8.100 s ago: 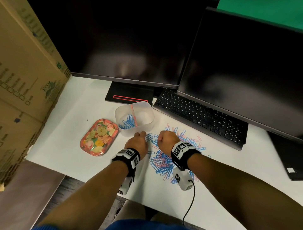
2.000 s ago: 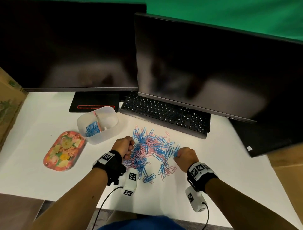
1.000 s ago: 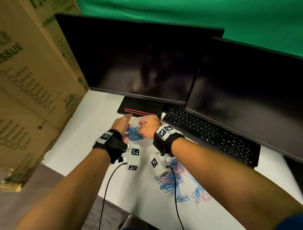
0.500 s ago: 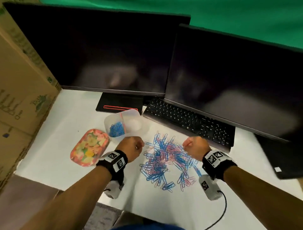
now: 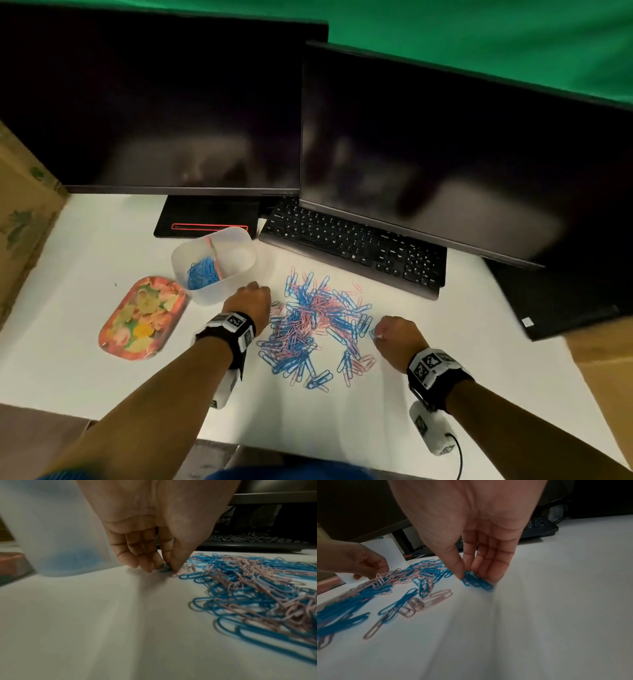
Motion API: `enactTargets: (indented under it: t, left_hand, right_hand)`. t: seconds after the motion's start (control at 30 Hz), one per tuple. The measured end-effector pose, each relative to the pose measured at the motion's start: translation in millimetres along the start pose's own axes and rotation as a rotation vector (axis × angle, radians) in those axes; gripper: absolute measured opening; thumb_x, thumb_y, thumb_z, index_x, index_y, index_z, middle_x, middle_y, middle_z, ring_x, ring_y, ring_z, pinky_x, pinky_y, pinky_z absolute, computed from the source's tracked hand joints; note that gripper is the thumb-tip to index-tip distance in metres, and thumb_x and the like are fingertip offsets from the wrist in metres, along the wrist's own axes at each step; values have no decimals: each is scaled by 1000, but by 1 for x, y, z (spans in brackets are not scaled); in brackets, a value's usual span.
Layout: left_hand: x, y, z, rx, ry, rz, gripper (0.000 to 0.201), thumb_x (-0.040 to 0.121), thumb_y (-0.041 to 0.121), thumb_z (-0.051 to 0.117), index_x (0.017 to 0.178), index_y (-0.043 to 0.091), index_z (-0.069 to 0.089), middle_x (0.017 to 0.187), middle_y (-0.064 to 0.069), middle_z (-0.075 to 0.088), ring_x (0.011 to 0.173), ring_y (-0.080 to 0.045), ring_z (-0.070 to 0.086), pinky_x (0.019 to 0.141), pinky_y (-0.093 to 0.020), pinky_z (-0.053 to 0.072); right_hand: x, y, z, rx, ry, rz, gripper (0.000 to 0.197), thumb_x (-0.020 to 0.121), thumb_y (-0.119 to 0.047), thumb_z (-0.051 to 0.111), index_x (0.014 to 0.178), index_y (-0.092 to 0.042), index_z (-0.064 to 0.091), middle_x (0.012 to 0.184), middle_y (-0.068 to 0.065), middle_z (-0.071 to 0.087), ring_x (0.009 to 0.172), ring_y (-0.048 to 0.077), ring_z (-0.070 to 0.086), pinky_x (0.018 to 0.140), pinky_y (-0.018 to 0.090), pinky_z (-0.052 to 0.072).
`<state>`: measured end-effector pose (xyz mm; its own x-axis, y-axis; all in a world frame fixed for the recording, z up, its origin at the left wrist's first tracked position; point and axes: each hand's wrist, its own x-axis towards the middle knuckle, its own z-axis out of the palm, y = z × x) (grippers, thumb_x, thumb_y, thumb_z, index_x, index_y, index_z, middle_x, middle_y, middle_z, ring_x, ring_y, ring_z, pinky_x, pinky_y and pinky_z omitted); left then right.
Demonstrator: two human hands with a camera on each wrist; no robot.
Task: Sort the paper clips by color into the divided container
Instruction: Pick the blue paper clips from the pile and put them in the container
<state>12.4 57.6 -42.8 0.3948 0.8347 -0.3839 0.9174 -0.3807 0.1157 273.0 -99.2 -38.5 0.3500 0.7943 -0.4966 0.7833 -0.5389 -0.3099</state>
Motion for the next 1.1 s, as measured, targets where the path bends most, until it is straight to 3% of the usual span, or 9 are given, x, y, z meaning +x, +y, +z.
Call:
enactTargets:
  t: [0.17,0.3,0.43,0.5,0.73,0.87,0.97,1.03,1.1]
  left_hand:
    - [-6,-11,-2,-156,1,-51,19,89,18,52,105,12,62,105,-12,66,97,-30,61,81,-37,52]
    - [-14,-17,-3,-482,99,-104,27,87,8,55,110,17,65,96,-12,71,90,-29,64,80,-28,50]
    - [-17,-21,-2,-696,61,-129,32,83,2,52,94,29,64,78,-6,71,75,-24,65,70,-25,50]
    - [-19,-20,-2,-859,34,-163,31,80,-3,53,86,27,59,76,-5,68,71,-24,66,66,-28,51]
    - [-31,-16,0,-1151,-54,-163,29,86,-7,43,95,19,55,80,-8,64,72,-23,61,63,-28,45]
    - [-44,-18,3,-1077,-58,-138,22,85,-2,49,78,16,59,67,-2,57,63,-18,52,61,-27,42]
    - [-60,-18,7,-842,-73,-2,15,78,10,64,71,22,60,63,5,56,59,-12,49,62,-26,40]
    - [-73,-11,12,-696,-138,126,11,74,25,72,73,23,61,66,10,58,61,-9,53,63,-23,43]
    - [-79,-2,21,-476,-167,237,19,74,40,71,80,25,62,81,12,61,75,-8,60,71,-23,49]
  right_hand:
    - [-3,3,-1,29,70,-3,29,87,-29,60,113,-16,61,116,5,61,108,22,58,88,26,45]
    - [-11,9,2,-36,52,8,37,88,-35,61,119,-16,57,118,3,58,109,20,56,88,26,44]
    - [-10,9,4,-127,18,-29,27,94,-28,50,113,-12,61,119,8,60,108,23,57,87,26,44]
    - [-10,7,3,-142,9,-43,26,95,-25,48,112,-10,60,119,9,60,109,23,57,87,26,44]
    - [-7,0,4,-191,10,-101,21,89,-9,47,106,-9,59,113,9,63,103,25,60,76,23,41]
    - [-5,-1,3,-152,-3,-89,23,87,-7,49,108,-10,58,112,10,63,102,27,60,81,28,47]
    - [-4,-1,3,-125,-7,-67,24,86,-6,52,109,-9,59,112,11,64,102,28,60,83,30,50]
    - [-2,-1,3,-118,-10,-65,25,86,-6,53,110,-8,59,112,12,64,102,28,60,83,30,51]
    - [-1,-2,4,-129,-16,-62,25,87,-6,52,110,-7,59,113,12,64,104,28,60,84,29,49]
